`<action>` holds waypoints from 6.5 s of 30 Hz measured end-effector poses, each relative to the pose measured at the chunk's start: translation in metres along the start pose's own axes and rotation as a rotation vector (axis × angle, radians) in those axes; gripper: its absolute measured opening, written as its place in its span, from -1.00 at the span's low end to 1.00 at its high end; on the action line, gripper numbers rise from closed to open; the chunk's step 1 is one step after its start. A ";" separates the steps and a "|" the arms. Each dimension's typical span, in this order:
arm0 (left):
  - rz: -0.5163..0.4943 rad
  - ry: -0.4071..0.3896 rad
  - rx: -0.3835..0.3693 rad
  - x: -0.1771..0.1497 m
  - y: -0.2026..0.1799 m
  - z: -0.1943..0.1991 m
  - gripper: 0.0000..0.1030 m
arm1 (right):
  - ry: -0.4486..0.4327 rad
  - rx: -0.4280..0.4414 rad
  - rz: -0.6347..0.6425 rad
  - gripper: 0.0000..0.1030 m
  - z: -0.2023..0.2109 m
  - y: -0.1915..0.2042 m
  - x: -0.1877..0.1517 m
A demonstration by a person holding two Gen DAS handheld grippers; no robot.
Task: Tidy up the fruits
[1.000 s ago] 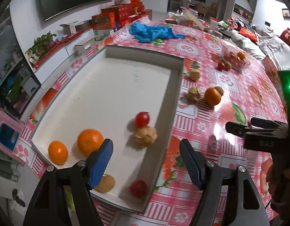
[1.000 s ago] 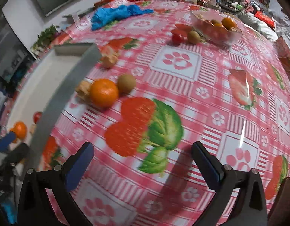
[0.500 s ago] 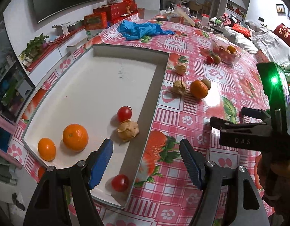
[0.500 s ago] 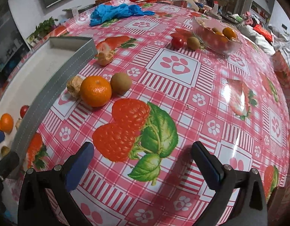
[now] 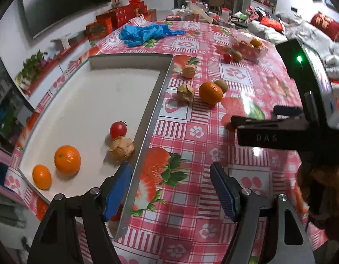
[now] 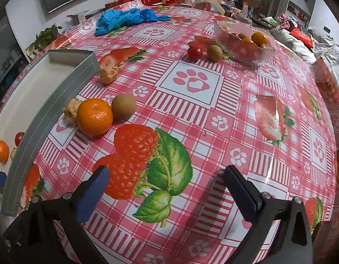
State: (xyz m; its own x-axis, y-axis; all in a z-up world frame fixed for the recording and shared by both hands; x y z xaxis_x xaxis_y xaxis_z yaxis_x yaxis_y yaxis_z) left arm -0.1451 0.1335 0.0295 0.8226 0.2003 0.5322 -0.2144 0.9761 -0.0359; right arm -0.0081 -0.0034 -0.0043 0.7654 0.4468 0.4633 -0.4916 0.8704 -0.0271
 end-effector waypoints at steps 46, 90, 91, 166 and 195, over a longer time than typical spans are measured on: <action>-0.043 0.027 -0.063 0.016 -0.040 -0.004 0.44 | -0.089 0.036 -0.080 -0.21 0.030 -0.041 -0.032; 0.069 0.019 0.000 0.086 -0.050 -0.085 -0.47 | -0.124 -0.058 -0.068 1.00 0.031 -0.056 -0.069; 0.063 0.020 -0.004 0.080 -0.050 -0.082 -0.47 | -0.124 -0.059 -0.067 1.00 0.031 -0.055 -0.069; 0.008 -0.006 -0.057 0.020 -0.038 -0.043 -0.35 | -0.097 -0.013 -0.056 0.96 0.027 -0.038 -0.043; 0.026 -0.032 -0.138 0.018 -0.023 -0.011 -0.35 | -0.066 0.110 -0.108 -0.21 0.039 -0.036 -0.050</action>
State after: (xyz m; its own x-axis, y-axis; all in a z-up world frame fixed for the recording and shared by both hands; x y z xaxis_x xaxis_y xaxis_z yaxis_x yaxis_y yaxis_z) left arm -0.1194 0.1161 0.0307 0.8000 0.2251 0.5562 -0.1592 0.9734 -0.1649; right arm -0.0447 -0.0651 0.0086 0.7889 0.3342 0.5157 -0.4536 0.8829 0.1217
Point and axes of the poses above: each gripper's, at about its wrist camera, not at the fingertips, and z roughly against the way its jaws point, y to its left, x to its top, the point moved 1 cm from there along -z, roughly the way its jaws point, and after that the axes turned 6 degrees about z, right-handed, at the moved point
